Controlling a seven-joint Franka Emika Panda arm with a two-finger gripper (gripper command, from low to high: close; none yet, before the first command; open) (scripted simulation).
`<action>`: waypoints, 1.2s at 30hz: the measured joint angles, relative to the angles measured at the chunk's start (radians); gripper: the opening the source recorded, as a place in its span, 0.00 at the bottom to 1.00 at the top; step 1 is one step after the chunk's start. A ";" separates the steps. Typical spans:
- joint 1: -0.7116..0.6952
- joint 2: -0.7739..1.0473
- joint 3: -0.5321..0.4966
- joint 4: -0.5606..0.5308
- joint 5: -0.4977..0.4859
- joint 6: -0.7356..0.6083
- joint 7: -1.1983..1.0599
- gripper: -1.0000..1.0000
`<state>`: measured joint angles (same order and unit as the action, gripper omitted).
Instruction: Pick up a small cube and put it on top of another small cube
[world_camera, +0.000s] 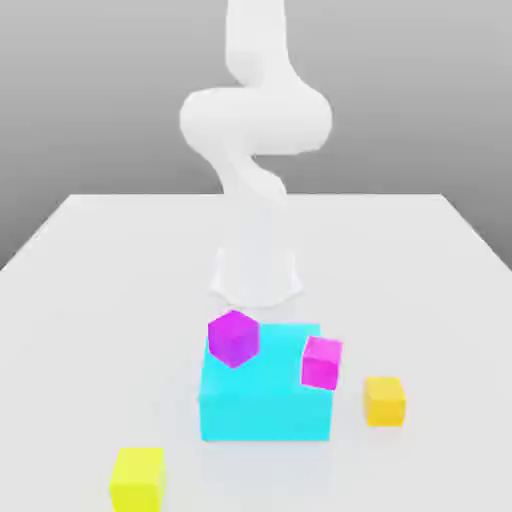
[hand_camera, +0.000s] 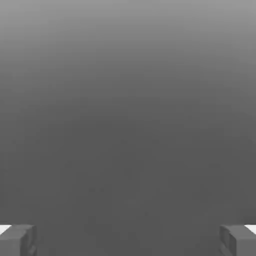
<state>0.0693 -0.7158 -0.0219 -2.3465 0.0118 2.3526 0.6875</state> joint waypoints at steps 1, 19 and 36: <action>0.030 0.037 -0.009 -0.020 0.005 0.023 -0.050 0.50; 0.407 0.647 -0.019 -0.356 0.071 0.404 -0.852 0.50; 0.433 1.032 0.014 -0.386 0.007 0.694 -0.980 0.00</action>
<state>0.5019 0.3158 -0.0077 -2.7325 0.0190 3.0465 -0.2927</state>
